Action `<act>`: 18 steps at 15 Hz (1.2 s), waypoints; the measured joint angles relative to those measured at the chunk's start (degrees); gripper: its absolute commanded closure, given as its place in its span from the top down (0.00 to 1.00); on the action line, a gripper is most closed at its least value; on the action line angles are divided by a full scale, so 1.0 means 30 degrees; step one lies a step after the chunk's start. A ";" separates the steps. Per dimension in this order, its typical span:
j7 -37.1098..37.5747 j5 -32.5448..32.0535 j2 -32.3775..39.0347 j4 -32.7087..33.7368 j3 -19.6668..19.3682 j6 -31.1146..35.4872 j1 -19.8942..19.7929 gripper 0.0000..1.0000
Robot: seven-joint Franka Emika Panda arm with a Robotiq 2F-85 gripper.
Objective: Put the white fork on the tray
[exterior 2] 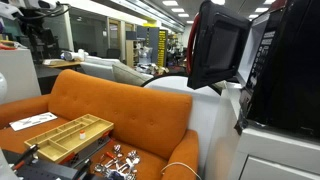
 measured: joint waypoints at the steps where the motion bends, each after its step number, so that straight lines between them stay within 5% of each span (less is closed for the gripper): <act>1: 0.0000 0.0000 -0.0007 0.0000 0.0000 0.0004 0.0000 1.00; 14: 0.0141 -0.0273 0.0234 -0.0569 -0.0007 0.0006 -0.0125 1.00; 18: 0.1746 -0.1118 0.1256 -0.1971 0.0184 0.0628 -0.1104 1.00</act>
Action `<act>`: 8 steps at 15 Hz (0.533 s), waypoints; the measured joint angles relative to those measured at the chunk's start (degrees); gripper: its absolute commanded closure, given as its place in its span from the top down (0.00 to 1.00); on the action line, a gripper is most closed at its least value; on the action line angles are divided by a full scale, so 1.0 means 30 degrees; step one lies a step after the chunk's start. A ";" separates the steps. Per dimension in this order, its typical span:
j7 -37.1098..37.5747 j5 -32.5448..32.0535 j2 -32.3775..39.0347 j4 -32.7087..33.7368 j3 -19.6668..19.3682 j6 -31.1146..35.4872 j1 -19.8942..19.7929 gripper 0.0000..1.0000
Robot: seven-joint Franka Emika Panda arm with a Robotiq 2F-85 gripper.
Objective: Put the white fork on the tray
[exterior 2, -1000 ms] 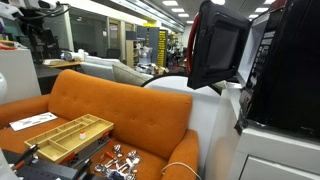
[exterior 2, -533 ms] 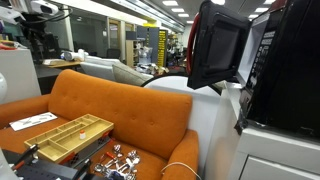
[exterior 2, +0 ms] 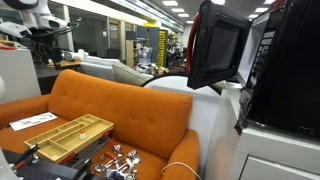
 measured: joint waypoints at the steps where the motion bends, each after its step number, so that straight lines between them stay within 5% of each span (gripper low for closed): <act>1: 0.0530 -0.0397 0.0567 -0.0373 0.0162 0.0457 -0.0366 1.00; 8: 0.3922 -0.2058 0.5253 -0.0588 0.1181 0.2368 -0.1360 1.00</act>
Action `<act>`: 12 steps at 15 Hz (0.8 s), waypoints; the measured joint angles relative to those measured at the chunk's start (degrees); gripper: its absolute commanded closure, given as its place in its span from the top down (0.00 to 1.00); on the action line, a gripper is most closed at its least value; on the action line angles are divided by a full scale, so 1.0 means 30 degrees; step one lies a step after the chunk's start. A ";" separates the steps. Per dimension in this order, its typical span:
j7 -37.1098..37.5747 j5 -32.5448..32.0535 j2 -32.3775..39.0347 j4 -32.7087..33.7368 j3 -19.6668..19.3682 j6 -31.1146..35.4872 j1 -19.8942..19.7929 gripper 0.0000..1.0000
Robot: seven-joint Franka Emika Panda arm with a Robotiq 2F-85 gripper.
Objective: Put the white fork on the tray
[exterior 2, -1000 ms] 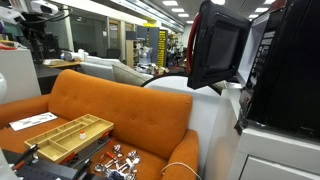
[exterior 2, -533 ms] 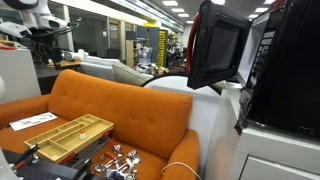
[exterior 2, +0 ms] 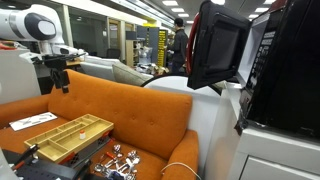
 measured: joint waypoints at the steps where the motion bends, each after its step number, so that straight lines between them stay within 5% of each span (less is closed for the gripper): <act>1: 0.0014 0.0000 -0.0014 0.0082 0.0000 -0.0001 -0.0018 1.00; 8: 0.0470 -0.0781 0.0433 -0.0186 -0.0125 0.0037 0.0048 1.00; 12: 0.2070 -0.2550 0.4003 -0.0648 -0.0322 0.1443 -0.0364 1.00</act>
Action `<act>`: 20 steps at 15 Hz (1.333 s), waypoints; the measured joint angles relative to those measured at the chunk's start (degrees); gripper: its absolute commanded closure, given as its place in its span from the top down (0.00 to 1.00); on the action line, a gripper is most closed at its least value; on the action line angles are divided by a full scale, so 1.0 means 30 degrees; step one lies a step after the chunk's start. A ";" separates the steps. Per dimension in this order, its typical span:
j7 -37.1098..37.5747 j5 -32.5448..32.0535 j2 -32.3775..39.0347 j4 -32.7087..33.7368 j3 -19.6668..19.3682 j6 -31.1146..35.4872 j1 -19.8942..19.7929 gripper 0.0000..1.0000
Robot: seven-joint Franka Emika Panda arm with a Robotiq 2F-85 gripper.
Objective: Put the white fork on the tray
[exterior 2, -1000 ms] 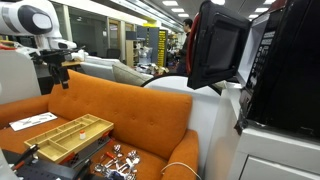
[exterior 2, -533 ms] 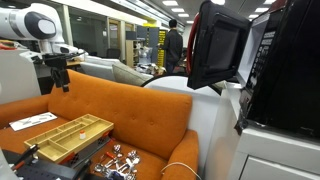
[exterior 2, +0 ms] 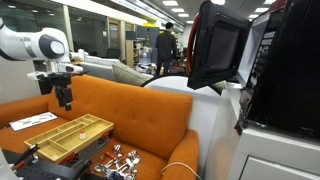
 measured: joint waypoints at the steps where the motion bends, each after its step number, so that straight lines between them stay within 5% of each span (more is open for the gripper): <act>1: 0.0272 -0.0045 0.1222 0.0143 -0.0309 0.0557 -0.0016 1.00; 6: -0.0584 0.2430 0.6643 0.2640 -0.2474 0.2068 0.0018 1.00; 14: -0.0555 0.2560 0.6835 0.2910 -0.2490 0.2039 0.0220 1.00; 20: 0.0134 0.2633 0.8618 0.3755 -0.3986 0.2605 0.0921 1.00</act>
